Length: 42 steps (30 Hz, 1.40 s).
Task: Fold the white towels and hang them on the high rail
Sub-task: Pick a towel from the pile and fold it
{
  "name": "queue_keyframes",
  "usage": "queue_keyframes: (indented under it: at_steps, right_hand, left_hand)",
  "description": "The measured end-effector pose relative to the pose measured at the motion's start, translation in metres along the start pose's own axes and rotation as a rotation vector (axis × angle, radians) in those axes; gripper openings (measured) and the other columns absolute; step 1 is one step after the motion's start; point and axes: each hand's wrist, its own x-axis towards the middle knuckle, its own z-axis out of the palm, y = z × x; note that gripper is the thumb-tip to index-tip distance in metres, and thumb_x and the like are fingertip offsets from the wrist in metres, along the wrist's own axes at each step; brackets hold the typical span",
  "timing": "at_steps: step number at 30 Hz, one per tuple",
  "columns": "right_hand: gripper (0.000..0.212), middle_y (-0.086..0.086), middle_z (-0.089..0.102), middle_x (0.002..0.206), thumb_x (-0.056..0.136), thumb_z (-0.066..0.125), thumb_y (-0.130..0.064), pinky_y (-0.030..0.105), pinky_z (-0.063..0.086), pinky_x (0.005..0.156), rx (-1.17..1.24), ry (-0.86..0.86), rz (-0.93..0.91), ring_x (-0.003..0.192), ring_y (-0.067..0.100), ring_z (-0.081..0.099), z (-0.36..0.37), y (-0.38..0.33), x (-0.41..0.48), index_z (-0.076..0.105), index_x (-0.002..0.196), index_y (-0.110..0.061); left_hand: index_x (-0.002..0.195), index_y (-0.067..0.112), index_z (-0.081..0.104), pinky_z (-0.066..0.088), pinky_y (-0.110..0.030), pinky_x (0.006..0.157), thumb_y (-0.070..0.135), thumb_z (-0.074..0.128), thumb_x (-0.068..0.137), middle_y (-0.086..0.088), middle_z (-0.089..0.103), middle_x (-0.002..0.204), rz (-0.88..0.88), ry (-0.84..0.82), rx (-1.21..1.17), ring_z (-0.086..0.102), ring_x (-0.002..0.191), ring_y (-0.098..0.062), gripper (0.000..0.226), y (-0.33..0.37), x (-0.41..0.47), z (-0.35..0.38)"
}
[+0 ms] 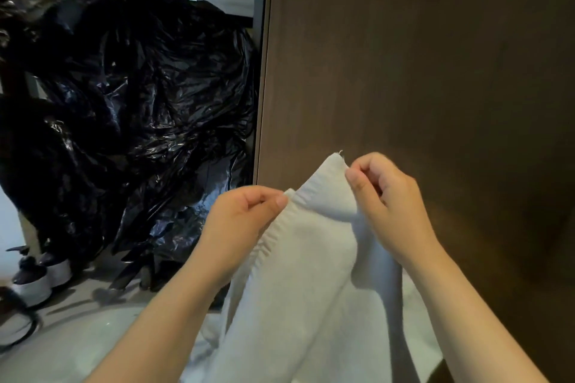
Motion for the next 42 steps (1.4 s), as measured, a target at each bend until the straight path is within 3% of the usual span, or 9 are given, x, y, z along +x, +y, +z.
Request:
queue_keyframes:
  at_steps: [3,6,11,17,19,22,25,34,42]
  right_hand:
    - [0.017,-0.013,0.059,0.075,0.096,0.06,-0.028,0.016,0.042,0.057,0.054,-0.134,0.124,0.071,0.009,0.057,0.017,0.01,-0.021,0.061,0.079,-0.024]
    - [0.021,-0.016,0.061,0.072,0.095,0.062,-0.022,0.011,0.041,0.06,0.154,-0.271,0.136,0.07,0.002,0.057,0.036,0.007,-0.043,0.063,0.075,-0.03]
    - [0.017,-0.008,0.065,0.077,0.094,0.062,-0.014,0.018,0.043,0.067,0.268,-0.317,0.162,0.075,0.01,0.06,0.058,-0.006,-0.062,0.067,0.079,-0.02]
    - [0.021,-0.006,0.057,0.069,0.094,0.062,-0.022,0.018,0.041,0.066,0.489,-0.454,0.125,0.067,0.008,0.052,0.053,-0.035,-0.066,0.064,0.073,-0.019]
    - [0.022,0.002,0.056,0.069,0.09,0.062,-0.031,0.02,0.04,0.065,0.641,-0.513,0.142,0.067,0.011,0.049,0.048,-0.04,-0.065,0.065,0.076,-0.014]
    - [0.022,0.004,0.057,0.07,0.093,0.064,-0.022,0.028,0.042,0.065,0.552,-0.427,0.196,0.067,0.014,0.051,0.058,-0.035,-0.064,0.066,0.079,-0.006]
    - [0.017,0.0,0.064,0.075,0.095,0.059,-0.02,0.044,0.049,0.072,0.375,-0.264,0.251,0.074,0.019,0.06,0.072,-0.024,-0.07,0.068,0.081,-0.015]
    - [0.015,-0.011,0.064,0.079,0.092,0.06,-0.037,0.029,0.05,0.065,0.235,-0.186,0.179,0.079,0.013,0.061,0.071,-0.016,-0.077,0.064,0.079,-0.031]
    - [0.014,-0.012,0.064,0.081,0.093,0.063,-0.034,0.017,0.046,0.065,0.247,-0.205,0.127,0.082,0.011,0.061,0.071,-0.02,-0.077,0.065,0.079,-0.031]
  left_hand:
    - [0.089,0.013,0.077,0.056,-0.048,0.084,0.021,0.063,0.091,-0.009,0.076,0.087,-0.153,0.024,0.01,0.07,0.088,-0.034,0.015,-0.025,-0.01,-0.012]
    - [0.08,0.02,0.076,0.054,-0.043,0.084,0.023,0.064,0.09,0.0,0.075,0.081,-0.21,0.15,0.042,0.069,0.084,-0.024,0.016,-0.047,-0.019,-0.016]
    - [0.085,0.017,0.075,0.051,-0.054,0.094,0.028,0.065,0.085,-0.014,0.074,0.093,-0.316,0.18,-0.206,0.068,0.096,-0.036,0.015,-0.066,-0.032,-0.016]
    - [0.083,0.022,0.072,0.049,-0.054,0.092,0.032,0.063,0.089,-0.016,0.071,0.091,-0.271,0.223,-0.21,0.063,0.085,-0.025,0.015,-0.071,-0.041,-0.019]
    - [0.081,0.023,0.071,0.053,-0.045,0.078,0.039,0.064,0.081,-0.01,0.07,0.083,-0.242,0.205,-0.209,0.062,0.077,-0.019,0.017,-0.066,-0.038,-0.023]
    - [0.077,0.024,0.068,0.048,-0.025,0.056,0.03,0.064,0.086,-0.001,0.067,0.071,-0.2,0.107,-0.224,0.059,0.062,-0.011,0.012,-0.058,-0.041,-0.018]
    - [0.078,0.02,0.07,0.046,-0.022,0.05,0.022,0.065,0.089,-0.003,0.066,0.07,-0.243,0.053,-0.301,0.057,0.058,-0.011,0.013,-0.059,-0.051,-0.012]
    - [0.095,0.014,0.073,0.053,-0.027,0.067,0.035,0.063,0.084,-0.011,0.074,0.091,-0.188,0.073,-0.246,0.068,0.077,-0.016,0.026,-0.048,-0.068,-0.008]
    - [0.091,0.018,0.072,0.054,-0.041,0.076,0.026,0.066,0.088,-0.005,0.075,0.078,-0.046,0.143,-0.041,0.072,0.078,-0.025,0.011,-0.04,-0.071,-0.009]
